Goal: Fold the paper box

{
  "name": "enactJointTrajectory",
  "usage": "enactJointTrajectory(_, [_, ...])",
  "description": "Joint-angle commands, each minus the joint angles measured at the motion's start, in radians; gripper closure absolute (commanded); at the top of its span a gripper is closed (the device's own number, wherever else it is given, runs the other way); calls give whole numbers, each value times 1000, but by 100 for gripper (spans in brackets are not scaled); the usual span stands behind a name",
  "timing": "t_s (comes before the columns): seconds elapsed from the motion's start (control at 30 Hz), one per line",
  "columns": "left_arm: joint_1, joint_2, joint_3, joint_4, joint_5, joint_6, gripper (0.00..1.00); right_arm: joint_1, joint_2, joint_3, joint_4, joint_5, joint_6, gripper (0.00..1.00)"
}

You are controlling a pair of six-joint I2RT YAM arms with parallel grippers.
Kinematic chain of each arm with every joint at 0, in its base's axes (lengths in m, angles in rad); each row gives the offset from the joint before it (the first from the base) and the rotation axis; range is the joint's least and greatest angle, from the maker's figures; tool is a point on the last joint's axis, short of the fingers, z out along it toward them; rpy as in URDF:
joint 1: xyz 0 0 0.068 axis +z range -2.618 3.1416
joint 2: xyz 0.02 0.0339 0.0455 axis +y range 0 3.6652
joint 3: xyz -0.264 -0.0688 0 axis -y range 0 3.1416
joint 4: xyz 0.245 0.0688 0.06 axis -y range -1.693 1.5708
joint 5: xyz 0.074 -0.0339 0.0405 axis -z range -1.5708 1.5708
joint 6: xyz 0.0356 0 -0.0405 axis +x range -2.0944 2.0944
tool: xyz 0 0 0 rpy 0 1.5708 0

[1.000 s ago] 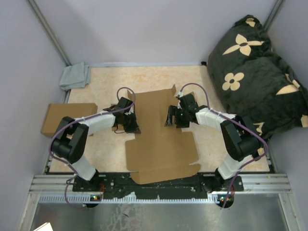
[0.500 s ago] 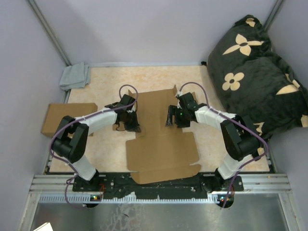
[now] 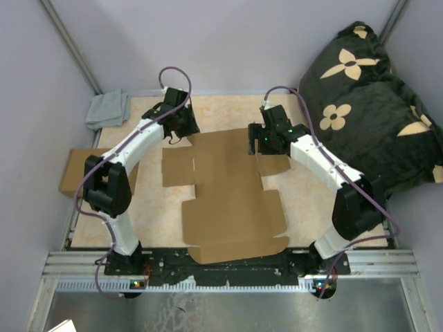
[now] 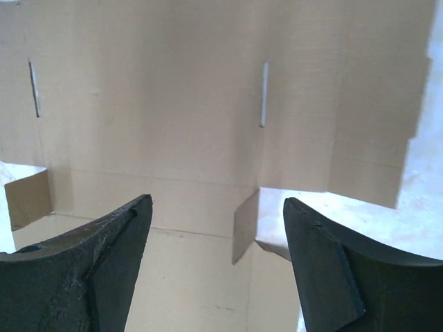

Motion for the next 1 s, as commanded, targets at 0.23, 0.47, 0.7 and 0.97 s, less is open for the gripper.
enactJointTrajectory(0.23, [164,371,384,-121,27,66,57,-49,-192,-78,-38,52,-76,22])
enactJointTrajectory(0.47, [166,442,433,-104,68,71,57,-72,-231,-126,-38,22,-79,22])
enactJointTrajectory(0.7, [166,414,407,-91,76,67,57,-82,-260,-148,-41,11,-80,22])
enactJointTrajectory(0.97, [166,368,394,-113,70,81,57,-85,-273,-167,-28,-11,-73,22])
